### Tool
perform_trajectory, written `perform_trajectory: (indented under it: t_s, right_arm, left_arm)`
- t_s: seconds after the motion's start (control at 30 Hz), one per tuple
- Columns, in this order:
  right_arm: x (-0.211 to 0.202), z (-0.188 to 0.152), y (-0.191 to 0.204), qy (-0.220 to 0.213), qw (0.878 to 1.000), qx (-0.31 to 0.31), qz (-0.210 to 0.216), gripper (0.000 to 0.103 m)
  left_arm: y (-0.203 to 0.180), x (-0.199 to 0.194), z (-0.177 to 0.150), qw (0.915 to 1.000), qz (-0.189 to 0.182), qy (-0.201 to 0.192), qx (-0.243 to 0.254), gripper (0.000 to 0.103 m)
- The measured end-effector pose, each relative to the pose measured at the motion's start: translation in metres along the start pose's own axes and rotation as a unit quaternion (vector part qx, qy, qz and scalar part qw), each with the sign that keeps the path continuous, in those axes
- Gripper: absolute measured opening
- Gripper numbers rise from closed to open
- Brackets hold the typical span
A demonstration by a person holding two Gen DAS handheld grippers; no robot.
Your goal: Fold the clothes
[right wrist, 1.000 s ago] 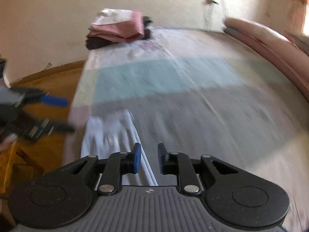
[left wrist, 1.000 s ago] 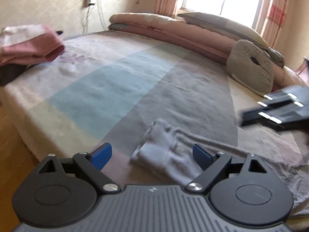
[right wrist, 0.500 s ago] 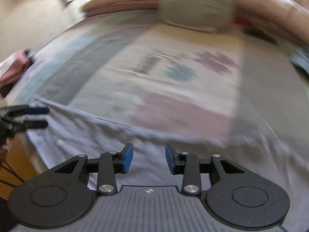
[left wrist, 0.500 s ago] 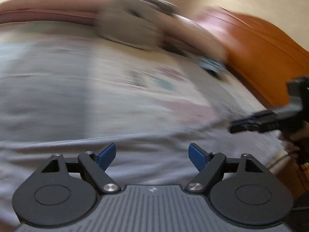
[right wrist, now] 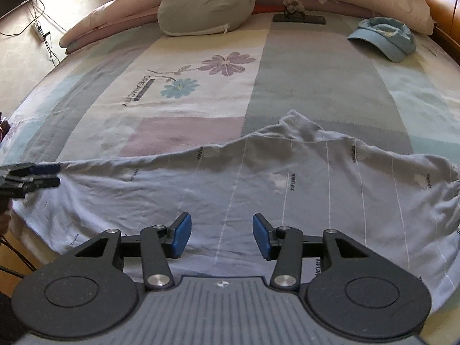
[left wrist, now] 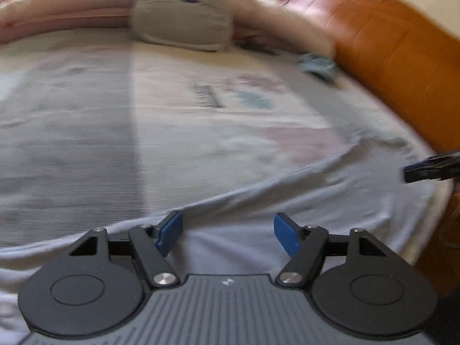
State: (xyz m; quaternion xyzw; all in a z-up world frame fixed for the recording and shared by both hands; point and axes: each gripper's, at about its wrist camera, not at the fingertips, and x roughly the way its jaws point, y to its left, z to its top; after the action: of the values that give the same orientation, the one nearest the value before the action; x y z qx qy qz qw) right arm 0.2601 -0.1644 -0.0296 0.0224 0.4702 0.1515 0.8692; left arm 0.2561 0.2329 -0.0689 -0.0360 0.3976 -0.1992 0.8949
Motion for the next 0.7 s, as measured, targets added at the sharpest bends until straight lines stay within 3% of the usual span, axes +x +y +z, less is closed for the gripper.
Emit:
perform_trajectory:
  t_s: [0.1,0.2,0.33,0.5,0.6,0.7]
  right_arm:
    - [0.006,-0.002,0.001,0.008,1.0,-0.022,0.002,0.054]
    - [0.011,-0.005,0.007,0.014,0.998,-0.064,0.0,0.056]
    - [0.014,-0.01,0.0,0.022,0.993,-0.117,0.002,0.058]
    - [0.01,-0.016,-0.031,0.023,0.993,-0.117,0.022,0.061]
    - [0.009,-0.019,-0.049,0.02,0.992,-0.115,0.037,0.062]
    - [0.006,-0.022,-0.062,0.012,0.992,-0.115,0.052,0.062]
  left_arm:
    - [-0.019,-0.012,0.005,1.0,0.003,-0.006,0.0,0.076]
    - [-0.048,-0.018,0.005,0.9993,-0.027,-0.017,0.021,0.08]
    - [-0.091,-0.005,0.009,0.9963,-0.081,-0.006,0.028,0.08]
    - [-0.133,0.032,0.013,0.9868,-0.158,0.028,-0.023,0.084]
    - [-0.137,0.051,0.007,0.987,-0.138,0.057,-0.06,0.084]
    - [-0.12,0.043,0.001,0.9919,-0.081,0.047,-0.085,0.08]
